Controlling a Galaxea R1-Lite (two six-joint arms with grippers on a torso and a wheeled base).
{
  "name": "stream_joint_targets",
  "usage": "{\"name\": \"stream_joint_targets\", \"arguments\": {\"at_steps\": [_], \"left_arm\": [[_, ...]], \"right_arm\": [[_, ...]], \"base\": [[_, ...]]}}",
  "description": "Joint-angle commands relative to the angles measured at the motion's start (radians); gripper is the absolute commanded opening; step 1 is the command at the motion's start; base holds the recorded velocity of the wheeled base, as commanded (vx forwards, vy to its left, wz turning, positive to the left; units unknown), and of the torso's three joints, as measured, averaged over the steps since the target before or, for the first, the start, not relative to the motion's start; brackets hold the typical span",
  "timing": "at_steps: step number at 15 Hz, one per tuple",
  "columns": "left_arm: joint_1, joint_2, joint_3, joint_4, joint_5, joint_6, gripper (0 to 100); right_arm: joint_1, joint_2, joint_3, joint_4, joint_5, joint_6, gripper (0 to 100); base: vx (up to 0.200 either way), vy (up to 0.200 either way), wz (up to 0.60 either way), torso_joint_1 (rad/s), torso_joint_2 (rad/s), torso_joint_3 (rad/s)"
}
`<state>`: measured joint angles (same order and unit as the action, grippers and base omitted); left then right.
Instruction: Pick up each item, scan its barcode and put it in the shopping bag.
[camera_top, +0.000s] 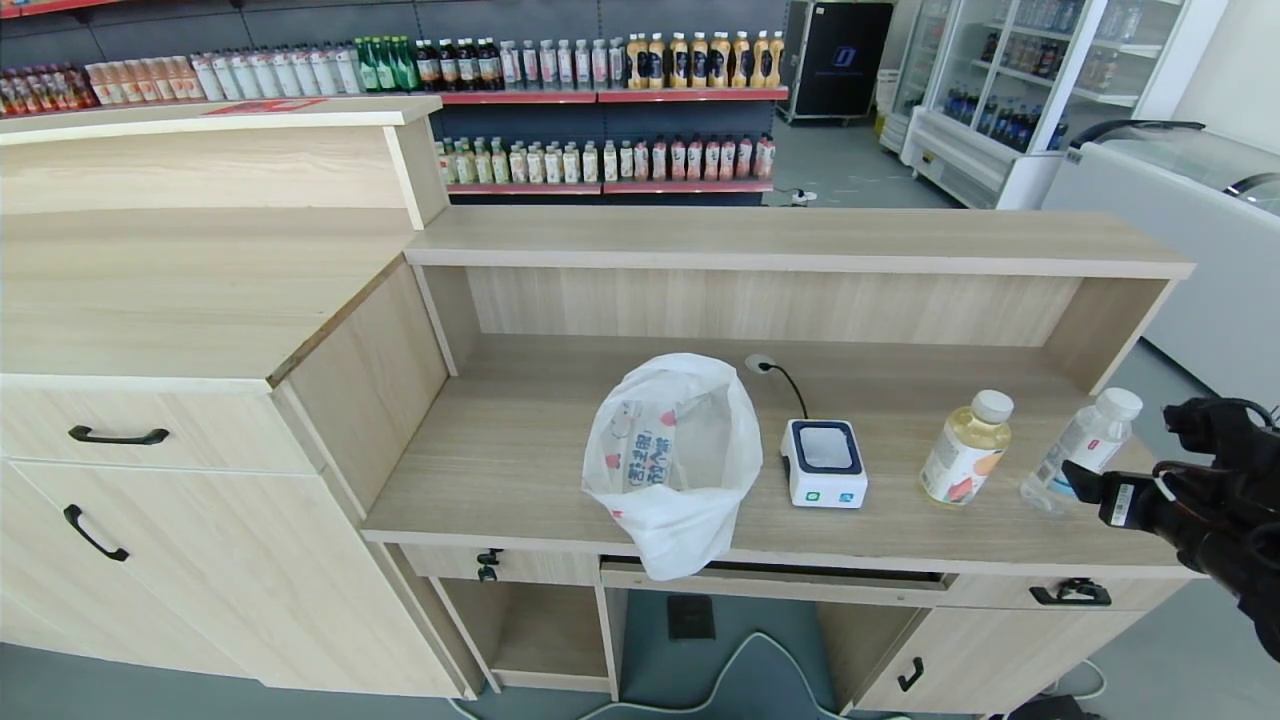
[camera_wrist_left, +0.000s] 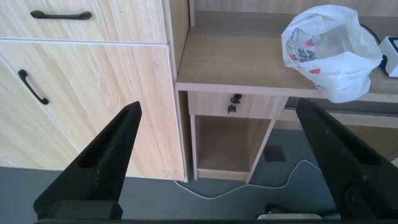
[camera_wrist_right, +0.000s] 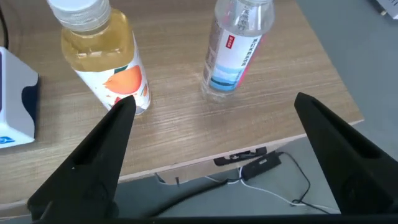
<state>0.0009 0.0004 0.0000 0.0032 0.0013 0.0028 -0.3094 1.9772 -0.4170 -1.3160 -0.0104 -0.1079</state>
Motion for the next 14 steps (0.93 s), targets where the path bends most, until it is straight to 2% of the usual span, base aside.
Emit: {"name": "stream_joint_targets", "arguments": {"at_steps": [1, 5, 11, 14], "left_arm": [[0.001, 0.0, 0.0, 0.0, 0.0, 0.0, 100], [0.001, 0.0, 0.0, 0.0, 0.0, 0.0, 100], [0.002, 0.0, 0.0, 0.0, 0.0, 0.0, 100], [0.001, 0.0, 0.0, 0.0, 0.0, 0.0, 100]], "right_arm": [[-0.007, 0.078, -0.04, -0.016, 0.001, 0.01, 100], [0.016, 0.163, -0.138, -0.048, 0.052, 0.008, 100], [0.096, 0.216, -0.212, -0.069, 0.064, 0.005, 100], [0.096, 0.249, -0.238, -0.062, 0.066, -0.035, 100]], "base": [[0.0, 0.0, 0.0, 0.0, 0.0, 0.0], [0.0, 0.0, 0.0, 0.0, 0.0, 0.0], [0.0, 0.0, 0.0, 0.0, 0.0, 0.0], [0.0, 0.0, 0.0, 0.0, 0.0, 0.0]]}}
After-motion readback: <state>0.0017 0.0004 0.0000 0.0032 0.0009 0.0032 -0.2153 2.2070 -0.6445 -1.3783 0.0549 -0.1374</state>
